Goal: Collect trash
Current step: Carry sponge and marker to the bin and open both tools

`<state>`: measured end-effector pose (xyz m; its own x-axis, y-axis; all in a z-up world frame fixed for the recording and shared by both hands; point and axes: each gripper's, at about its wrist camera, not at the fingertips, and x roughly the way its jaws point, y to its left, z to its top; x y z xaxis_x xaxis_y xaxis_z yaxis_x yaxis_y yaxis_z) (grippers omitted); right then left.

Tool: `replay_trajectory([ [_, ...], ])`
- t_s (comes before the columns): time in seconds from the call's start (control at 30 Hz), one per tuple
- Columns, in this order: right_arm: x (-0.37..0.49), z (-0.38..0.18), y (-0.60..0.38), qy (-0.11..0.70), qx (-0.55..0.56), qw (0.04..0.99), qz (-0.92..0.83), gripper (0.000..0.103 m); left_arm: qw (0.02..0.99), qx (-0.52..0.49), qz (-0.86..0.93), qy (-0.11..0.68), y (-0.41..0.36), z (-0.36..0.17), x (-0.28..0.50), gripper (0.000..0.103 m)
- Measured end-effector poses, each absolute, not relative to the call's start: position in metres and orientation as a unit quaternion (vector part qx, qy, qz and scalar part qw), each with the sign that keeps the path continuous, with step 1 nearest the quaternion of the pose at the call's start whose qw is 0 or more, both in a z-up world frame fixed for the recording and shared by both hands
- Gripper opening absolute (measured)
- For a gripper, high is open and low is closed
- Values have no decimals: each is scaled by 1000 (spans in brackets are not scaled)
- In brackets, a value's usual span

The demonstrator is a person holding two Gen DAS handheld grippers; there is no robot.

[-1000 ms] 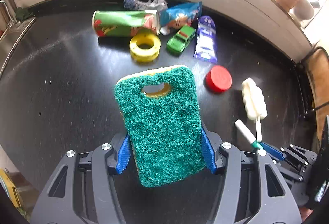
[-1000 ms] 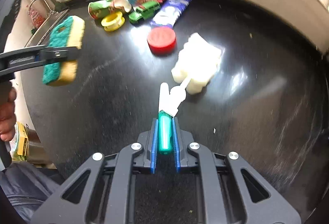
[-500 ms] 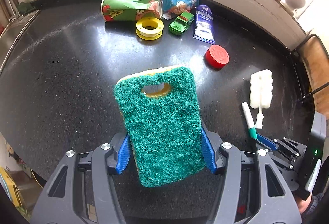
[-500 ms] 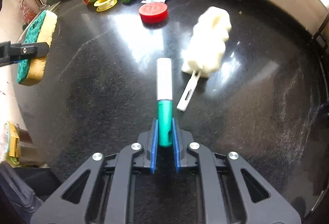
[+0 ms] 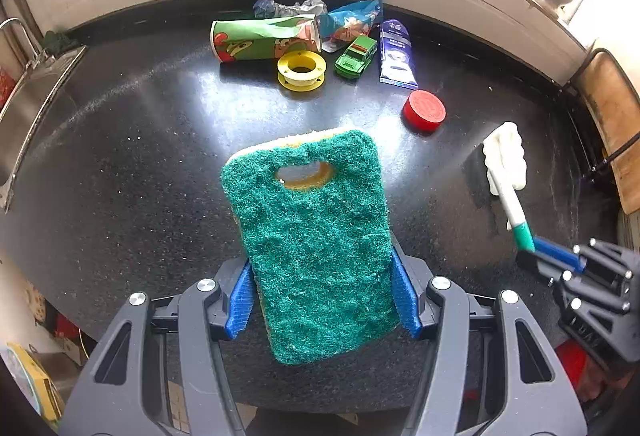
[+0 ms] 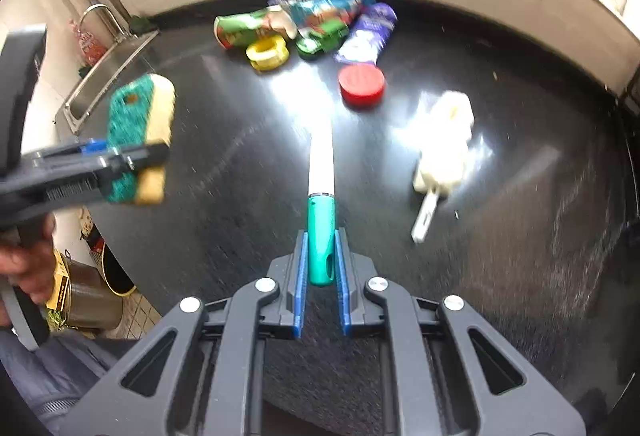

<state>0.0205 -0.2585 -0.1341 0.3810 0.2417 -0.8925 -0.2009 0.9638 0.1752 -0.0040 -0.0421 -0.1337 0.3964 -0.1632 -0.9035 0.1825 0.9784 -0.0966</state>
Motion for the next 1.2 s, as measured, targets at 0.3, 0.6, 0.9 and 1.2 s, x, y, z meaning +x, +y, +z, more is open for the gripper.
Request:
replay_trajectory([
  [0.3, 38, -112, -221, 521, -9, 836, 169, 14, 849, 10, -80, 523, -11, -121, -9, 57],
  [0.6, 61, -86, -132, 498, -50, 826, 259, 14, 865, 11, -2, 501, 67, -106, -38, 57],
  [0.9, 63, -80, 7, 490, -104, 770, 395, 14, 856, -58, 113, 502, 171, -107, -86, 57],
  [1.2, 20, -95, 157, 498, -167, 663, 534, 14, 818, -154, 229, 505, 275, -139, -168, 57],
])
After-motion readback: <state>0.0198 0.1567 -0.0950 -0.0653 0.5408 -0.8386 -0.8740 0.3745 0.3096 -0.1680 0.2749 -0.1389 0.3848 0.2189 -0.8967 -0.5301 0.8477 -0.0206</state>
